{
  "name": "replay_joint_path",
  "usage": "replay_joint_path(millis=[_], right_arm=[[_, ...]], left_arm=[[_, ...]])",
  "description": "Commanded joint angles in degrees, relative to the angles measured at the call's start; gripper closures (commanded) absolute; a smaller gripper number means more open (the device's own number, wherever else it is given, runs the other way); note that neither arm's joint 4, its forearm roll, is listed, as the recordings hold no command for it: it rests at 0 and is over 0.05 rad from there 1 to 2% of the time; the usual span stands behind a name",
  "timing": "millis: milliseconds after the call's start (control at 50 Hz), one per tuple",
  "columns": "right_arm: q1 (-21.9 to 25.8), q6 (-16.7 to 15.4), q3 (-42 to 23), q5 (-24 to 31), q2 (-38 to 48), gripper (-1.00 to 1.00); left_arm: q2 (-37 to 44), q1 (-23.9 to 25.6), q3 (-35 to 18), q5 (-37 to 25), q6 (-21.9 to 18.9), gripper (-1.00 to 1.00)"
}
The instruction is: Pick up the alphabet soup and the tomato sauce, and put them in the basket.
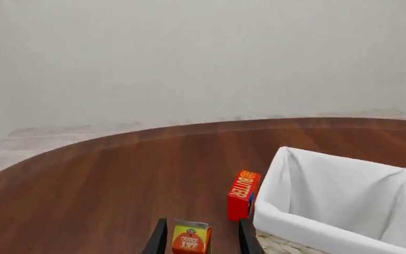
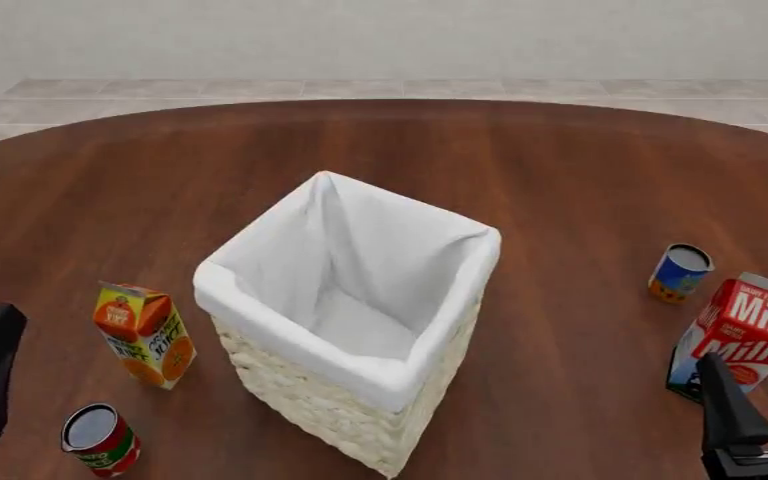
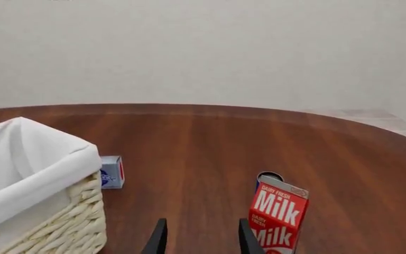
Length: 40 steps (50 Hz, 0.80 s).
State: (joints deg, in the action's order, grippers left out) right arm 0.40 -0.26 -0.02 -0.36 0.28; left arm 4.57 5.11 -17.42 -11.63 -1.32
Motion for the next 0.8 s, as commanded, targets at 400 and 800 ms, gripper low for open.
replay_joint_path(millis=[400, 800], right_arm=[[0.84, 0.57, 0.00, 0.14, -0.17, -1.00], [0.86, 0.74, 0.00, 0.48, -0.18, -1.00]], left_arm=[[13.78, 0.60, -17.47, -12.63, -1.11, -1.00], [22.41, -2.89, -30.70, -26.33, 0.72, -1.00]])
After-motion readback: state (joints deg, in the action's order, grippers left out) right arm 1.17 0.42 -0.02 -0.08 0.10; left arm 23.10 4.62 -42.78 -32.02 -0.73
